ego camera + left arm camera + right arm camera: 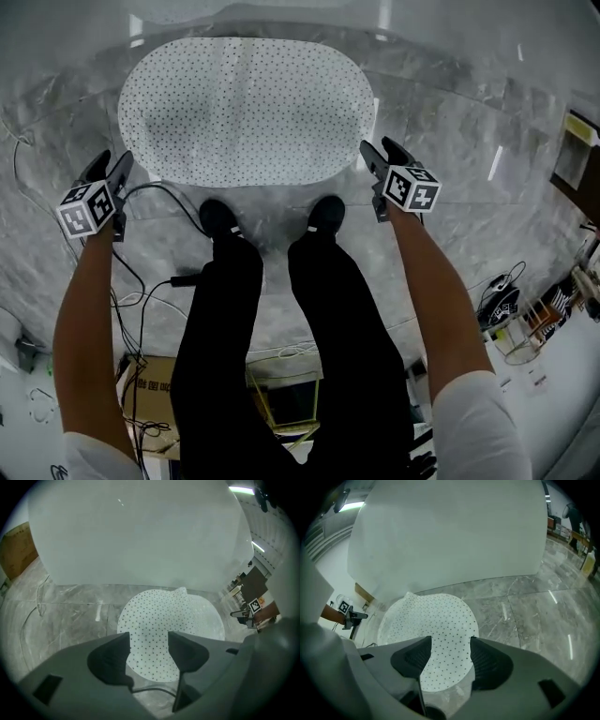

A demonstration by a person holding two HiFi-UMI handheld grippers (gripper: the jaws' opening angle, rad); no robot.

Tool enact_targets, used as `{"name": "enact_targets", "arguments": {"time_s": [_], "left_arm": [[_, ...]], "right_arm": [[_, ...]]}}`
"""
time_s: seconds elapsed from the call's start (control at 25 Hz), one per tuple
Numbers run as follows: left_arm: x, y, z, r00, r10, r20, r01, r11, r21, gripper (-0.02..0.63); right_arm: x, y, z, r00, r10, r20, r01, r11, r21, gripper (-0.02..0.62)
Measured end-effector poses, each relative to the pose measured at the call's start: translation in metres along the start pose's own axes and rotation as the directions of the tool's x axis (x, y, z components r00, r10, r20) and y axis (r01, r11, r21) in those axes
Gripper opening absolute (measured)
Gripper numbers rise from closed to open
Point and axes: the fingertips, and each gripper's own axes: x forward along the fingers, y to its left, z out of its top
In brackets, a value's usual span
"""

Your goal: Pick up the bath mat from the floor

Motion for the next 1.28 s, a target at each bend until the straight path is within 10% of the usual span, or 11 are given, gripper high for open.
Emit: {"name": "enact_targets", "arguments": {"time_s": [0.96, 1.28], "left_arm": [[0.122, 0.040, -0.035, 0.973, 0.173, -0.152, -0.167, 0.985, 0.047, 0.333], [0.122, 0.037, -0.032, 0.976, 0.174, -0.134, -0.174, 0.985, 0.012, 0.239]], "right_arm": [[0.085, -0.055, -0.029, 0.963, -0.241, -0.120, 0.233, 0.969, -0.081, 0.265], [0.093, -0.032, -0.030, 0.972, -0.207, -0.111, 0.193, 0.974, -0.122, 0.080]]}}
